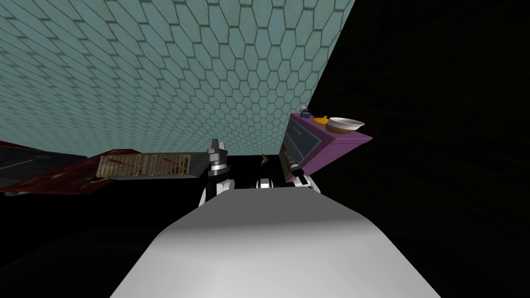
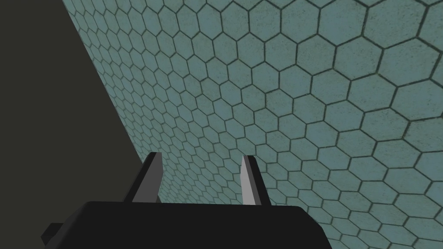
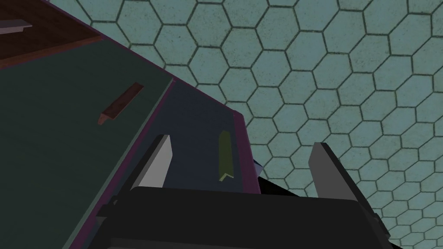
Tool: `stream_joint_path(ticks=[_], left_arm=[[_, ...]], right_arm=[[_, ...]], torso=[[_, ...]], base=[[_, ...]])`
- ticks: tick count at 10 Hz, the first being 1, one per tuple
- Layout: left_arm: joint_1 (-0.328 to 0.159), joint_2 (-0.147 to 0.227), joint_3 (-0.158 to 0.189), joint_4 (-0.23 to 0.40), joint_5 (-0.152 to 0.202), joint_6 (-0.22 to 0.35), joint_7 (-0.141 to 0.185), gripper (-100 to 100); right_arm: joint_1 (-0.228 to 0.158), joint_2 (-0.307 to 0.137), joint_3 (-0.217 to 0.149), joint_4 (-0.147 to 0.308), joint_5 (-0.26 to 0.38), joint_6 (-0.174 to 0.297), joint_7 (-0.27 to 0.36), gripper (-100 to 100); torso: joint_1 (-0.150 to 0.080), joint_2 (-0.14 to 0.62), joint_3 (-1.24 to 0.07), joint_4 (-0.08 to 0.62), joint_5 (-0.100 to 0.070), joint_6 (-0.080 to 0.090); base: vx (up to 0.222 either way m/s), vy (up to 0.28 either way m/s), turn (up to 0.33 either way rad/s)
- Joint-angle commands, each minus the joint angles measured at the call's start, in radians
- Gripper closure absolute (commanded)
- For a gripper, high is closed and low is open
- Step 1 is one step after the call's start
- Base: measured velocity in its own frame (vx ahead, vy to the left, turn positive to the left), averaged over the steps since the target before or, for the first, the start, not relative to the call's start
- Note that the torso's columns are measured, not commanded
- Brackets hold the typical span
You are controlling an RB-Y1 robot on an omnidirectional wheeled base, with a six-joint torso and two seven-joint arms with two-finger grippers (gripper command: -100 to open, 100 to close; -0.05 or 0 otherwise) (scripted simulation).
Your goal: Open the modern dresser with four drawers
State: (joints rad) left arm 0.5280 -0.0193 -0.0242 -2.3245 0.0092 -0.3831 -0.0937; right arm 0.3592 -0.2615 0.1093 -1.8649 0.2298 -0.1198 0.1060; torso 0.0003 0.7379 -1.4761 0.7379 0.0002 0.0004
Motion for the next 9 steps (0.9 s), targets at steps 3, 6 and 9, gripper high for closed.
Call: stream_joint_path(ticks=[3,6,9], left_arm=[[0.0,0.0,0.0,0.0,0.0,0.0,0.0,0],[0.0,0.0,0.0,0.0,0.0,0.0,0.0,0],[0.0,0.0,0.0,0.0,0.0,0.0,0.0,0]], right_arm=[[-0.052,-0.047,0.013,0.102,0.031,0.129,-0.01,-100],[-0.075,-0.066,0.021,0.151,0.048,0.195,-0.013,-100],[-0.119,-0.104,0.035,0.231,0.082,0.29,-0.02,-100]], torso=[[0.001,-0.003,-0.002,-0.001,0.0,-0.001],[0.0,0.002,0.001,0.001,0.0,0.0],[0.0,-0.001,-0.001,0.0,0.0,0.0]], base=[[0.12,0.072,0.083],[0.072,0.06,0.051],[0.085,0.059,0.097]])
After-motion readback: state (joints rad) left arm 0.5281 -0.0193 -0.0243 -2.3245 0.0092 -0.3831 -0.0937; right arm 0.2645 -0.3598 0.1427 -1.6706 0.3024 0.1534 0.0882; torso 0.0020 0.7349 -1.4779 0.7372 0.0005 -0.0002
